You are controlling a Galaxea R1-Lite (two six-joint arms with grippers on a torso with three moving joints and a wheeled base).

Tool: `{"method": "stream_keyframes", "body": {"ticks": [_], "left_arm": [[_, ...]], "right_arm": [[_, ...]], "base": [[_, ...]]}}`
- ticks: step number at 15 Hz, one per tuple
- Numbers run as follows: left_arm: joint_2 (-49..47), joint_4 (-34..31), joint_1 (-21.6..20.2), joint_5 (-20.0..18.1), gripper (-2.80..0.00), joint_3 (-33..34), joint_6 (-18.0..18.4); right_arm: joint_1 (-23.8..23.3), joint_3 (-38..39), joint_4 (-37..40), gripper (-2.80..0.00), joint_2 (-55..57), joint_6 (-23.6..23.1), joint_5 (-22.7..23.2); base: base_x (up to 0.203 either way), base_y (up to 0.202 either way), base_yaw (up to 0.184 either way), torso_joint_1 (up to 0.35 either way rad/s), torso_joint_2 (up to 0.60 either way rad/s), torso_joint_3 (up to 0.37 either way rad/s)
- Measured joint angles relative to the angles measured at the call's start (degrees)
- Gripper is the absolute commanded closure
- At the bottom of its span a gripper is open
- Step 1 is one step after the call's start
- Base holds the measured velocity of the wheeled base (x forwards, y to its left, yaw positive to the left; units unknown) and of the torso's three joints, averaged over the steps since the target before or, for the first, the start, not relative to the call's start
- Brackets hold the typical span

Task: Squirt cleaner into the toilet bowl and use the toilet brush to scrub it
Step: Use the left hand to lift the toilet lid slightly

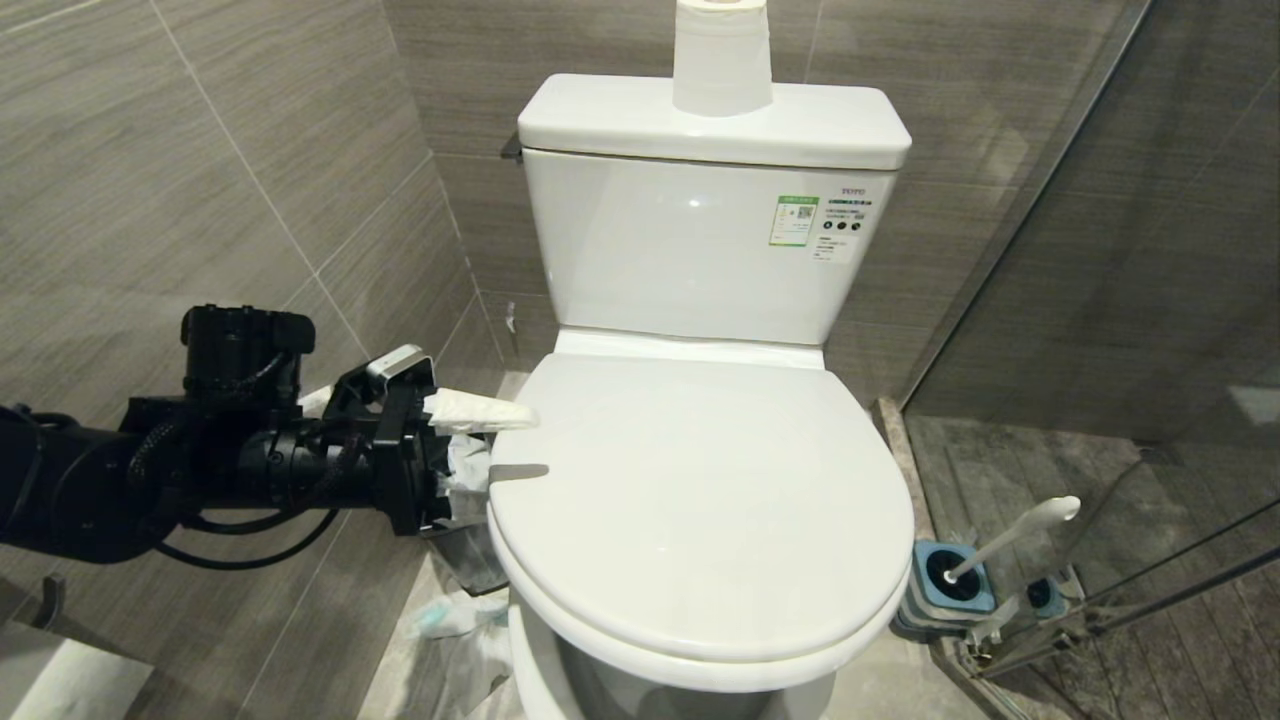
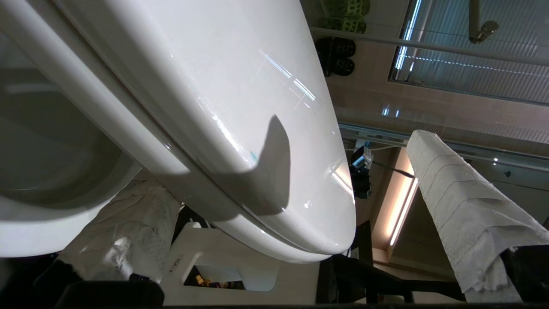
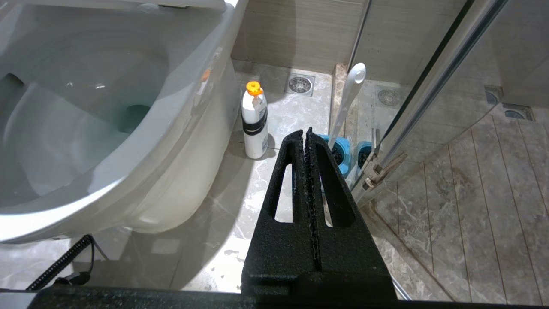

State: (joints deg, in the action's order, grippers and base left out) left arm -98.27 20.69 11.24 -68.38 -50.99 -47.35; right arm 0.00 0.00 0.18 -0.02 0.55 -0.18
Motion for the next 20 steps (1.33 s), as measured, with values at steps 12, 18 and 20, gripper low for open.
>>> {"method": "stream_keyframes", "body": {"ticks": [12,18,20], "left_arm": [[0.50,-0.06,1.50,-0.06,-2.80,1.11,-0.35],[0.61,0.17,1.85,-0.01,-2.80,1.05,-0.41],[0.63,0.87,1.85,-0.01,-2.80,1.05,-0.46]], "right_arm": [[0.00,-0.44,0.69,0.00,0.00,-0.11,-0.93],[0.00,-10.29,9.94,0.00,2.87,2.30,-2.07],[0.00,-14.56,10.64,0.00,8.38,4.50,-1.88]], "base": [[0.000,0.000,0.000,0.000,0.00,0.000],[0.000,0.000,0.000,0.000,0.00,0.000],[0.000,0.000,0.000,0.000,0.00,0.000]]}}
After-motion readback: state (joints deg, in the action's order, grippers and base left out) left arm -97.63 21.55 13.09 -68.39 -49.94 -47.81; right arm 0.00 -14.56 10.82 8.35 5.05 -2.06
